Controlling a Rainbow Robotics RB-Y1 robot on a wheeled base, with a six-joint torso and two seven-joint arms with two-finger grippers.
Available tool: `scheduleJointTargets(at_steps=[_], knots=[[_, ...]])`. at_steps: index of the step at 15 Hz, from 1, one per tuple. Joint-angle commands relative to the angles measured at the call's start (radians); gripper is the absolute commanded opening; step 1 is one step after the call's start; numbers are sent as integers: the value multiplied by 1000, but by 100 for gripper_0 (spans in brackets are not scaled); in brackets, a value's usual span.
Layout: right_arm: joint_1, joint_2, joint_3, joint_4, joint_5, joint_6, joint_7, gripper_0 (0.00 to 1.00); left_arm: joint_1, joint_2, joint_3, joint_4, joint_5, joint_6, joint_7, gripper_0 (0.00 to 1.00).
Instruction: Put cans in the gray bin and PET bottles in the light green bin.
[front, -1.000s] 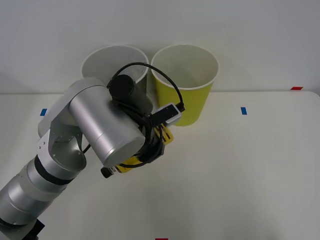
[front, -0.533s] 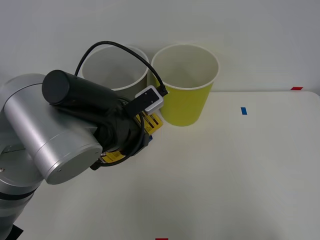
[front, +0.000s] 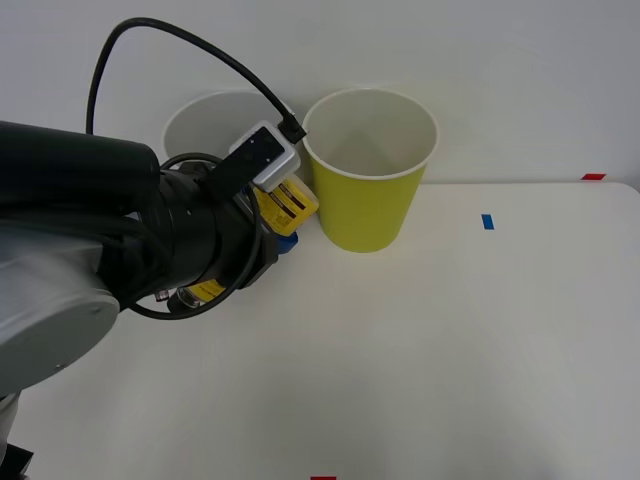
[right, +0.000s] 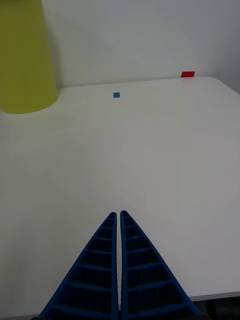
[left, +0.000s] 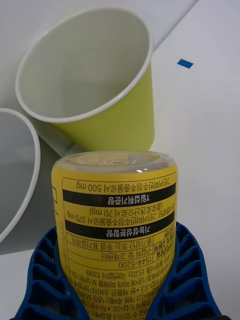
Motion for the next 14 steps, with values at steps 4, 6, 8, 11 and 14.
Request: scheduleJointTargets(at_steps=[4, 6, 8, 11, 14], knots=[[0, 0, 0, 0, 0, 0, 0, 0, -103, -12, 188, -5, 169, -41, 6, 0], [0, 0, 0, 0, 0, 0, 0, 0, -182, -9, 203, 18, 152, -41, 20, 0], [0, 0, 0, 0, 0, 0, 0, 0, -265, -26, 237, 88, 181, -41, 25, 0], [0, 0, 0, 0, 0, 0, 0, 0, -378, -57, 286, 228, 236, -43, 25, 0], [0, 0, 0, 0, 0, 0, 0, 0, -482, -88, 292, 372, 224, -90, 22, 0]])
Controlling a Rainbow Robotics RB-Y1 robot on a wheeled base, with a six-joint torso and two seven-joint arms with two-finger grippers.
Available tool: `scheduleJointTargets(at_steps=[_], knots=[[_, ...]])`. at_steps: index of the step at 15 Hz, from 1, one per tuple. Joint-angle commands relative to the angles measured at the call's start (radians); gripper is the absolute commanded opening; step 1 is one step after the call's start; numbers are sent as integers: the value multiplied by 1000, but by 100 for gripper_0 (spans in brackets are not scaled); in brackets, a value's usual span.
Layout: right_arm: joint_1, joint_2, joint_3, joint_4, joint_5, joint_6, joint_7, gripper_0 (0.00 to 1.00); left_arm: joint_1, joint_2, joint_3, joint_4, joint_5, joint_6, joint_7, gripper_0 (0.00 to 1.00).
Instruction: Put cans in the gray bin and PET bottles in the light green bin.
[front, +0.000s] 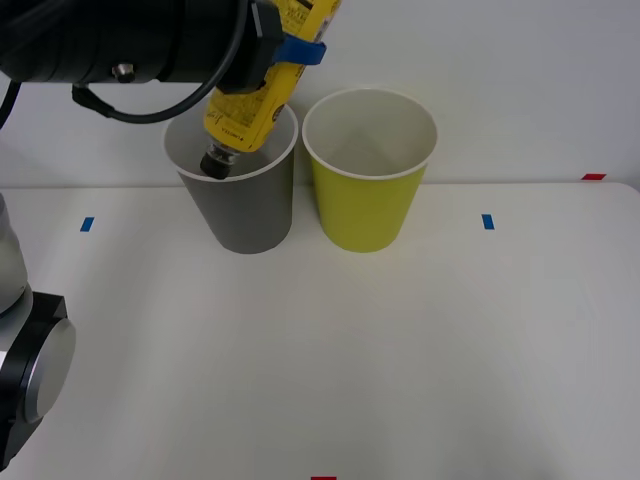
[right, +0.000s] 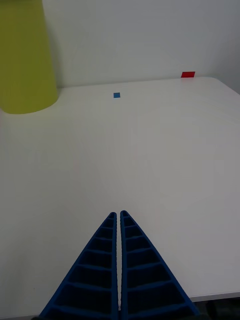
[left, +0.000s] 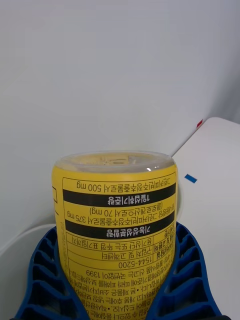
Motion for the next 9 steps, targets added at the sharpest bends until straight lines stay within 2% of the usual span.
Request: scheduleJointTargets(at_steps=[1, 4, 9], knots=[[0, 0, 0, 0, 0, 0, 0, 0, -103, -30, 5, 153, -6, -59, -6, 0], [0, 0, 0, 0, 0, 0, 0, 0, -179, -47, -4, 319, 12, -147, -26, 0], [0, 0, 0, 0, 0, 0, 0, 0, -290, -42, -125, 515, 0, -305, -38, 0]])
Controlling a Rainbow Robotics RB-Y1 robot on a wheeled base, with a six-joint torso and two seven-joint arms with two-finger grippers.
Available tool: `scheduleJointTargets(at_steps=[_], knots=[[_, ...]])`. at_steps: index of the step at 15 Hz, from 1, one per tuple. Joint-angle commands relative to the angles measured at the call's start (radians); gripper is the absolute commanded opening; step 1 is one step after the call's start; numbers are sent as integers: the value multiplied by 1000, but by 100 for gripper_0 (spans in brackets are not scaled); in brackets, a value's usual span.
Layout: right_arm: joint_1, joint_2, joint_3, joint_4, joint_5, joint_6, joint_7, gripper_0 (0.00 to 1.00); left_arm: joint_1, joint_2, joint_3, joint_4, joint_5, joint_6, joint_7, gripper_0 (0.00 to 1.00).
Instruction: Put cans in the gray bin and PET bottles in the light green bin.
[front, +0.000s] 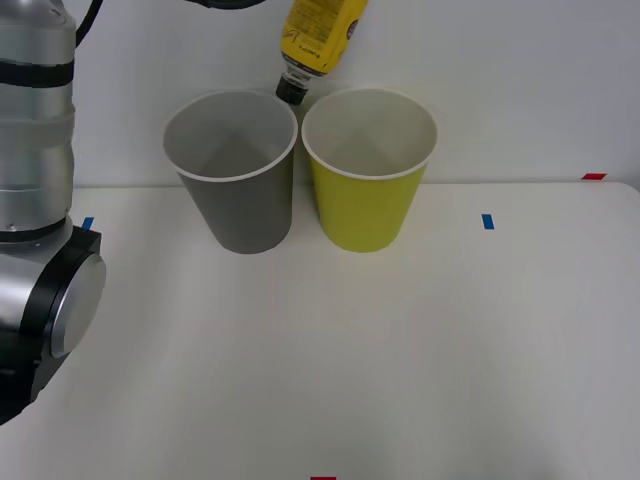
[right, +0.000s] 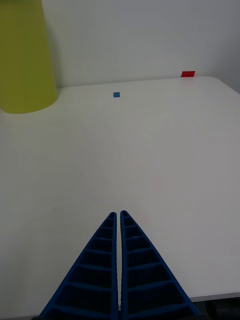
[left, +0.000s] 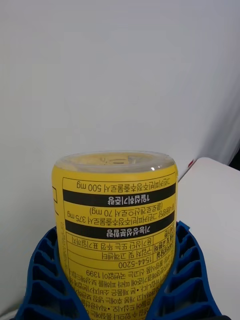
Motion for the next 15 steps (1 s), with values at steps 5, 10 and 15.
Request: scheduleJointTargets(at_steps=[5, 10, 15], knots=[[0, 0, 0, 0, 0, 0, 0, 0, -54, -5, -133, 214, 3, -291, -4, 0], [0, 0, 0, 0, 0, 0, 0, 0, -54, -10, -228, 294, 6, -512, 3, 0], [0, 0, 0, 0, 0, 0, 0, 0, -54, -24, -299, 398, 14, -700, 0, 0]])
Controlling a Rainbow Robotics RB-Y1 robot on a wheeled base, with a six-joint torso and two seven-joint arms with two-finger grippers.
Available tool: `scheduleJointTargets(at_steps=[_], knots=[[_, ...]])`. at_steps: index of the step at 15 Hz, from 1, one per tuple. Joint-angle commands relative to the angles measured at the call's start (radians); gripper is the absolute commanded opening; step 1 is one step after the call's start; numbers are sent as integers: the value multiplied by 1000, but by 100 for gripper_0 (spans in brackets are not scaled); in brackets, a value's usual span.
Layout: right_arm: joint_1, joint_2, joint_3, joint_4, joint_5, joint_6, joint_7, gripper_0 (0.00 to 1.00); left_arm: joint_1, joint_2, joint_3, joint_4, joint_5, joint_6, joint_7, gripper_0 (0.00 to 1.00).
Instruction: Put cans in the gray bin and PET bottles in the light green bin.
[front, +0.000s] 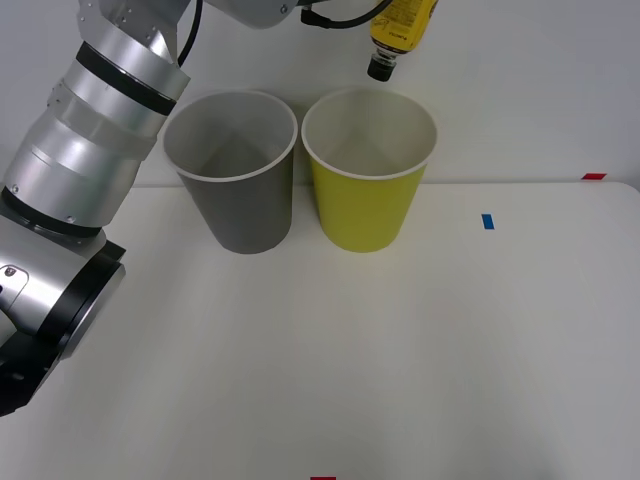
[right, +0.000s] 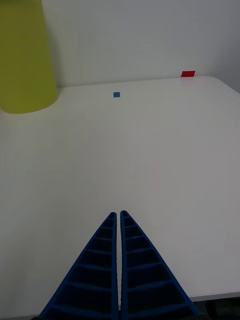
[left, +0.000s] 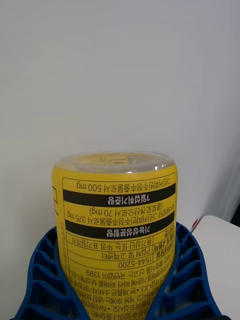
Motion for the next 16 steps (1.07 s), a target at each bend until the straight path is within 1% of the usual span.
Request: scheduleJointTargets(at_steps=[1, 3, 6, 9, 15, 16], knots=[[0, 0, 0, 0, 0, 0, 0, 0, 0, -9, -44, 60, 5, -94, -2, 0], [0, 0, 0, 0, 0, 0, 0, 0, 2, -15, -44, 86, -3, -106, -3, 0], [0, 0, 0, 0, 0, 0, 0, 0, 28, -14, -44, 86, 2, -114, -8, 0], [0, 0, 0, 0, 0, 0, 0, 0, 68, -5, -42, 53, 3, -126, -14, 0], [0, 0, 0, 0, 0, 0, 0, 0, 69, 14, -42, 30, 14, -124, -11, 0], [0, 0, 0, 0, 0, 0, 0, 0, 84, 23, -42, 7, 23, -124, -9, 0]])
